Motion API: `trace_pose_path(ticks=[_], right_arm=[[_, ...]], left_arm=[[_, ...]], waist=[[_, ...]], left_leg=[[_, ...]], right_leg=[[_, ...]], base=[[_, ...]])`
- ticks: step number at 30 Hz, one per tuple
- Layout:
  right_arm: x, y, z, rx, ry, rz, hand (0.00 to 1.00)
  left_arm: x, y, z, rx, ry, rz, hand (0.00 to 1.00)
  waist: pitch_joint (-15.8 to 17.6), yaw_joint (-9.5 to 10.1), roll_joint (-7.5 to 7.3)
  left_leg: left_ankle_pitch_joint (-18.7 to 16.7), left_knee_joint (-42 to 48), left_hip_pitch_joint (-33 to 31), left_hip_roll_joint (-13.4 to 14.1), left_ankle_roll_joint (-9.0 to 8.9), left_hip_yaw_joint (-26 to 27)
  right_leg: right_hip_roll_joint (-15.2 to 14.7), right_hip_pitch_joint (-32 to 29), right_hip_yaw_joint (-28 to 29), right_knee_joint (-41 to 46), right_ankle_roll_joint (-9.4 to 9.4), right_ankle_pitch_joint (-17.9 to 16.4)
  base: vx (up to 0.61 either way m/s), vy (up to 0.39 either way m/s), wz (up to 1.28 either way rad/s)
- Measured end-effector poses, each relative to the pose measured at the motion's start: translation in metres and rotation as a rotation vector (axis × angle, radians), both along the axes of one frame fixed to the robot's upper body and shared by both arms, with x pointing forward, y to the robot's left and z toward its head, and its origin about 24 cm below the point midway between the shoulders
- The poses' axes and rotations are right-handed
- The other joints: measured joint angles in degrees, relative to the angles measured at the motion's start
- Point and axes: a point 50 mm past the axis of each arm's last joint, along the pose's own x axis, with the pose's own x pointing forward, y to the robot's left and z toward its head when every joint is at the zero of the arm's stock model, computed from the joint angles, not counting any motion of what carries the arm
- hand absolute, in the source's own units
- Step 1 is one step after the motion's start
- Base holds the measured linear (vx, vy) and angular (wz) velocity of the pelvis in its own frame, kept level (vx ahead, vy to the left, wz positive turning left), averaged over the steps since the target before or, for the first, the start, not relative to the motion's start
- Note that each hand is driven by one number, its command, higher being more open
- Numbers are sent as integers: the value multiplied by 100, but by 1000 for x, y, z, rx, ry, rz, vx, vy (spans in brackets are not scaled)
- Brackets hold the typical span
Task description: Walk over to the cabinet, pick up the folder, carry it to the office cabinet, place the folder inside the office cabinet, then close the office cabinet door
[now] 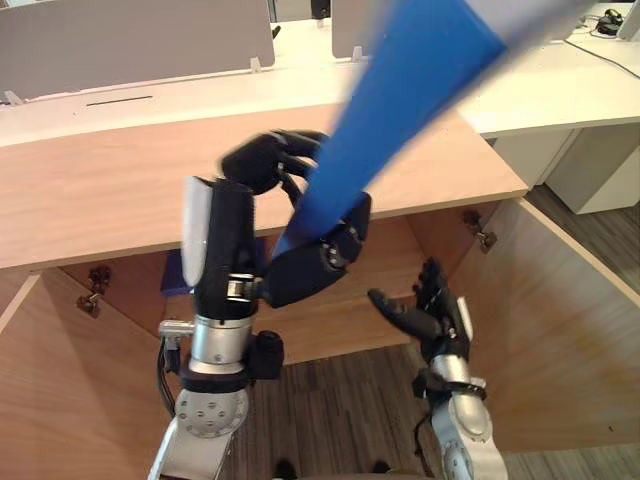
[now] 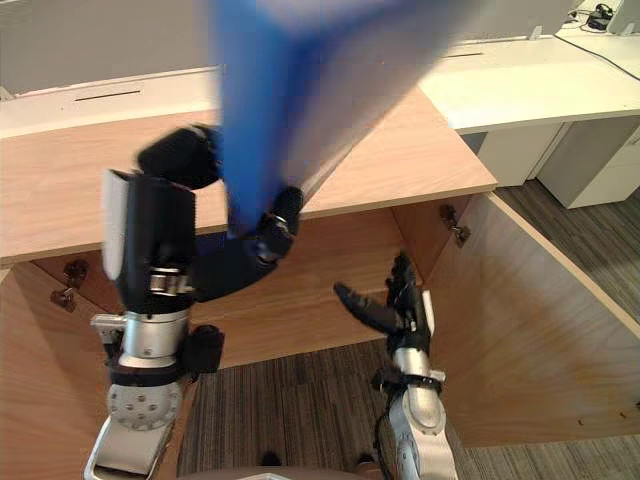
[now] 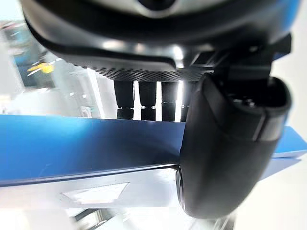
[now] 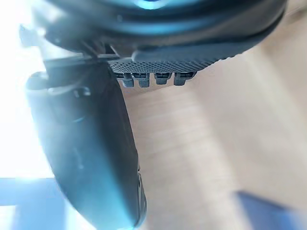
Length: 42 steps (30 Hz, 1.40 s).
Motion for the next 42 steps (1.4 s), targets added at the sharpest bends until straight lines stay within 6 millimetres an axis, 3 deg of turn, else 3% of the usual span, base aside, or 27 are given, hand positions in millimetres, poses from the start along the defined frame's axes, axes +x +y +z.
trace_pose_path(ticks=[4, 9, 17, 19, 24, 31, 32, 42], right_arm=[[-4, -16, 49, 47, -236, -55, 100], [-10, -25, 82, 33, -410, -26, 100], [4, -14, 108, -190, -508, 250, 100], [10, -16, 107, -235, -489, 285, 100], [23, -30, 79, -376, -287, 412, 100], [34, -52, 59, -472, -120, 490, 100], [34, -52, 59, -473, -120, 493, 0], [40, -48, 53, -432, -89, 596, 0]], left_arm=[[-4, 18, 0, -211, 44, -114, 0], [-6, 24, -8, -293, 116, -201, 0], [0, 14, -28, -169, 254, -409, 0], [4, 15, -38, -157, 308, -420, 0], [10, 28, -65, -119, 500, -452, 0], [8, 36, -77, -34, 616, -561, 0], [8, 37, -77, -34, 616, -563, 0], [11, 47, -75, -55, 634, -587, 0]], waist=[[32, 3, -77], [31, -11, -79], [29, -7, -77], [28, -1, -78], [26, 21, -75], [21, 23, -65], [21, 24, -66], [8, 49, -49]], left_leg=[[-29, 0, 45, -6, 6, 69], [-57, 0, 72, -24, 21, 181], [-58, -1, 63, -25, 24, 236], [-57, -1, 62, -27, 25, 242], [-47, -2, 42, -40, 39, 227], [2, -1, -45, -80, 90, 66], [5, -1, -48, -80, 91, 57], [95, -30, -104, -87, 101, -92]], right_leg=[[-5, 7, 73, 4, 9, 6], [-20, -18, 169, 2, 38, 24], [-20, -59, 239, 1, 73, 69], [-21, -62, 247, 2, 81, 82], [-34, -68, 238, -3, 106, 102], [-82, -74, 93, -10, 127, 114], [-82, -73, 86, -10, 127, 114], [-90, -57, -59, 1, 128, 115]], base=[[-12, -2, -9], [-10, 9, -11], [-9, -2, -3], [0, 0, 0], [-4, -1, 1], [-13, -2, 10], [-23, -9, 15], [-34, -10, 8]])
